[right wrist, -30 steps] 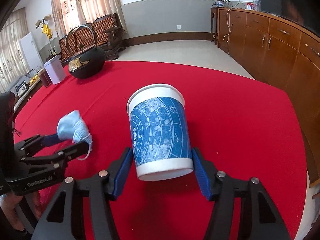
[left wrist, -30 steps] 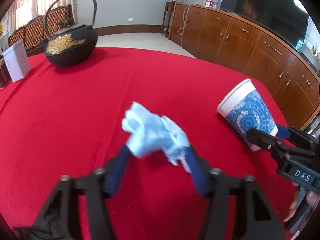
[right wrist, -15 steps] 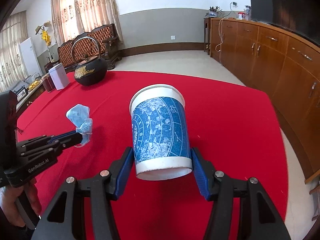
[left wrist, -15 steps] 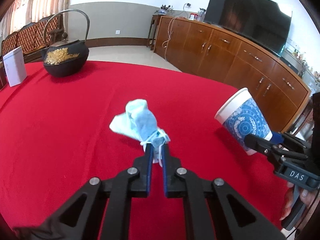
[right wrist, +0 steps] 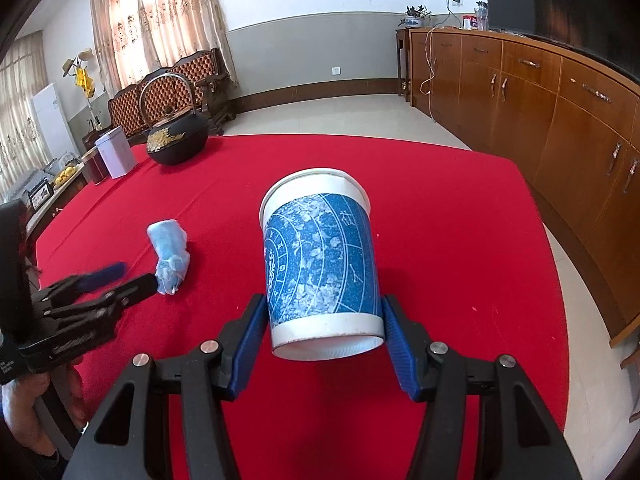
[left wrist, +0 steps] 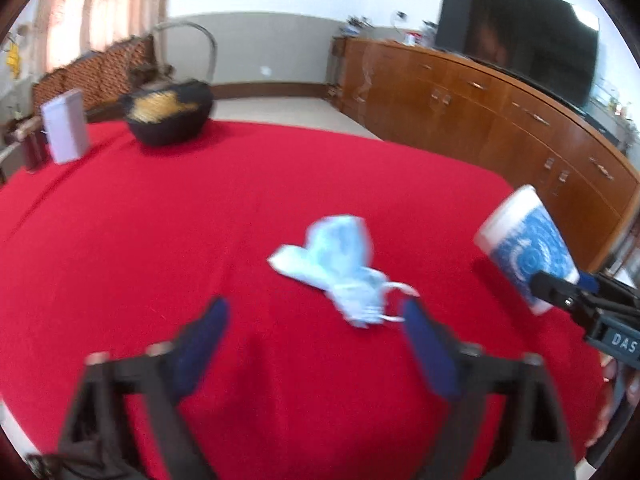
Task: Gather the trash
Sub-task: 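Carry the paper cup and face mask with both tools over the black bucket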
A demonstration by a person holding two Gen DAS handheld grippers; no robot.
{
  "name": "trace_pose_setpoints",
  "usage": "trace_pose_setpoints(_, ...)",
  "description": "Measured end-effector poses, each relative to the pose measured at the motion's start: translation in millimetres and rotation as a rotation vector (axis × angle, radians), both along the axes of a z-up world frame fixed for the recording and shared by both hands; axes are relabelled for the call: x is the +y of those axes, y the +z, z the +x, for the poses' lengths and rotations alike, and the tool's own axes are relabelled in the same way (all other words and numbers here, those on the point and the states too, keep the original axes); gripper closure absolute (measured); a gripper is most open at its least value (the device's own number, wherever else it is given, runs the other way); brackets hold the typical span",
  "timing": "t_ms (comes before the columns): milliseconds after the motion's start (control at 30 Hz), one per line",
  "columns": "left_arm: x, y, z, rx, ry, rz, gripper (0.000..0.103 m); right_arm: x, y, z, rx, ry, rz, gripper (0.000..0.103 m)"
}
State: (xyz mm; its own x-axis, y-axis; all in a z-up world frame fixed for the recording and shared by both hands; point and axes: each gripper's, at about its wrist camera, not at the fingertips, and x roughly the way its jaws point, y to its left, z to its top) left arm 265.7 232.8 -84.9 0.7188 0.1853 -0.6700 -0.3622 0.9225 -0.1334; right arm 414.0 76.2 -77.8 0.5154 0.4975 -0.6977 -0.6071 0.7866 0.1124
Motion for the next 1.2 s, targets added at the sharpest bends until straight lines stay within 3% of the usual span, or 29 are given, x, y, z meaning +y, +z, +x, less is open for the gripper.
trace_pose_setpoints(100,7,-6,18,0.034,-0.034,-0.059,0.01,5,-5,11,0.01,0.0,-0.001,0.044)
trace_pose_setpoints(133,9,-9,28,0.071,-0.057,-0.09,0.017,7,-7,14,0.013,-0.001,-0.005,0.044)
trace_pose_setpoints(200,9,-13,43,0.088,-0.107,-0.116,0.037,9,-8,19,0.016,-0.009,-0.008,0.044)
trace_pose_setpoints(233,7,-13,46,0.103,-0.117,-0.11,0.063,9,-9,22,0.019,-0.013,-0.009,0.044)
trace_pose_setpoints(267,6,-14,49,0.105,-0.137,-0.122,0.081,10,-9,23,0.021,-0.014,-0.007,0.044)
trace_pose_setpoints(400,-2,-4,39,0.039,-0.143,-0.104,0.083,4,-5,21,0.009,-0.024,-0.002,0.044)
trace_pose_setpoints(700,-41,16,-2,-0.003,-0.16,-0.035,0.083,-36,13,-4,-0.004,-0.084,0.034,0.044)
trace_pose_setpoints(867,-68,24,-29,-0.019,-0.176,-0.001,0.083,-75,21,-36,-0.008,-0.134,0.049,0.044)
trace_pose_setpoints(1200,-108,28,-66,-0.04,-0.204,-0.006,0.083,-163,22,-101,-0.024,-0.249,0.048,0.044)
